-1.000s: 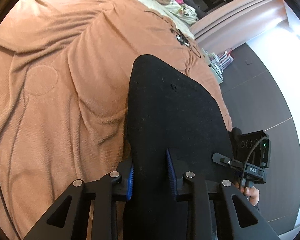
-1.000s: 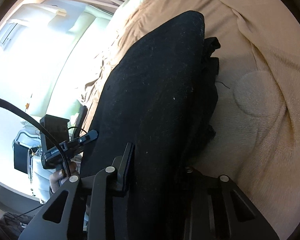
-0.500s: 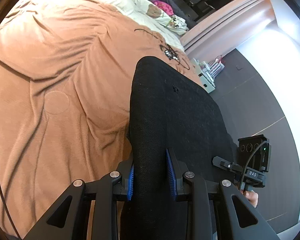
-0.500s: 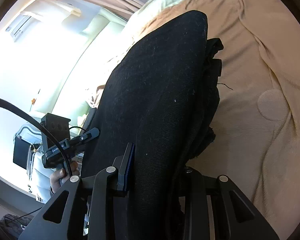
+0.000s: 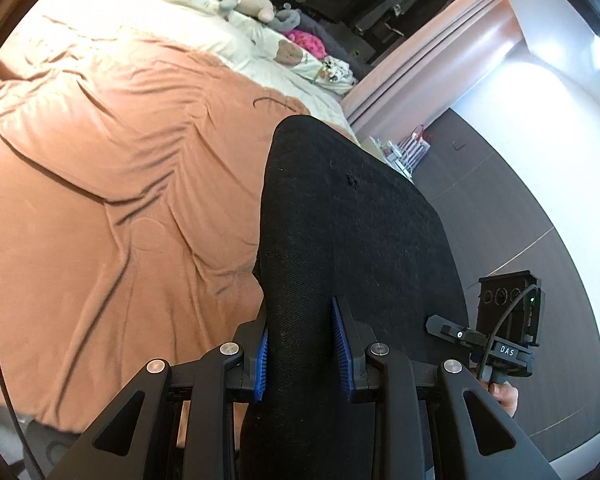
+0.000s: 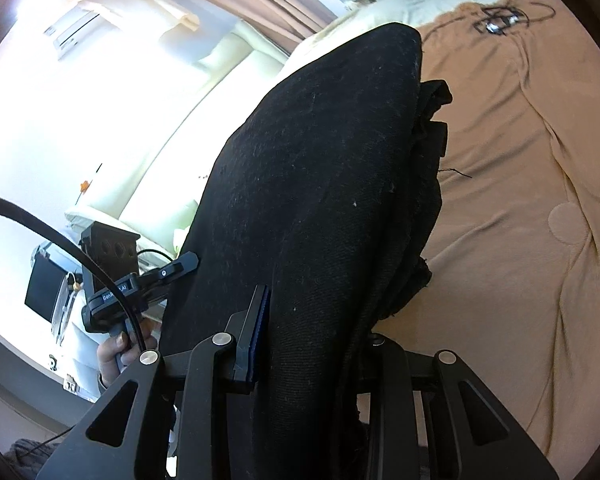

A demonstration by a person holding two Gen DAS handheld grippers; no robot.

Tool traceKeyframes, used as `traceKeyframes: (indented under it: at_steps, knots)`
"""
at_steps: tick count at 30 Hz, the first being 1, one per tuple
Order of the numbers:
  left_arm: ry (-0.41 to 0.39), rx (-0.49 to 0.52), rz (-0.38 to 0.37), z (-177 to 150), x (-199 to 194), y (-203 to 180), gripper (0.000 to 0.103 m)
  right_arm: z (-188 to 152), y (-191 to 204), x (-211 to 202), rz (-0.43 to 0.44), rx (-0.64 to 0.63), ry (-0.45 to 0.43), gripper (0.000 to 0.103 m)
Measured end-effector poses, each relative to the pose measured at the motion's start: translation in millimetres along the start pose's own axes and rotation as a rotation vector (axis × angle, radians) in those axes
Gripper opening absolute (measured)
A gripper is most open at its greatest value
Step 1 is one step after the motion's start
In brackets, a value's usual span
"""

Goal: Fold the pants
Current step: 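Lift the folded pants off the duvet with both tools and carry them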

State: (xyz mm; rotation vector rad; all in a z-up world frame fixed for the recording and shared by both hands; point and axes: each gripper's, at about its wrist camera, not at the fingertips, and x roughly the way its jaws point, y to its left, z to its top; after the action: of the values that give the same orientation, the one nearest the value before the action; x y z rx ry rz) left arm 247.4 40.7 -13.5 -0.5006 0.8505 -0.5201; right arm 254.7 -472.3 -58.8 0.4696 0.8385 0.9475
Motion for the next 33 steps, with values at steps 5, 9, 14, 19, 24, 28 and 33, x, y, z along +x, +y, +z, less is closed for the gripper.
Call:
traceKeyframes:
  at_steps: [5,9,14,19,24,28,33]
  knots:
    - [-0.028,0.024,0.02,-2,-36,-10,0.029,-9,20,-6,0.017,-0.021,-0.012,0.026]
    - [-0.053,0.038,0.034,-6,-63,-18,0.029,-9,35,-12,0.032,-0.052,-0.028,0.026]
    - [-0.092,0.056,0.05,-9,-92,-26,0.029,-11,53,-15,0.041,-0.089,-0.039,0.026]
    - [-0.128,0.064,0.052,-14,-115,-31,0.029,-10,60,-14,0.048,-0.121,-0.047,0.026]
    - [-0.161,0.083,0.044,-16,-131,-34,0.029,-2,58,-11,0.054,-0.145,-0.056,0.026]
    - [-0.17,0.082,0.042,-17,-142,-32,0.029,0,50,-8,0.056,-0.15,-0.057,0.026]
    - [-0.182,0.066,0.031,-15,-153,-20,0.029,1,58,-3,0.059,-0.179,-0.055,0.026]
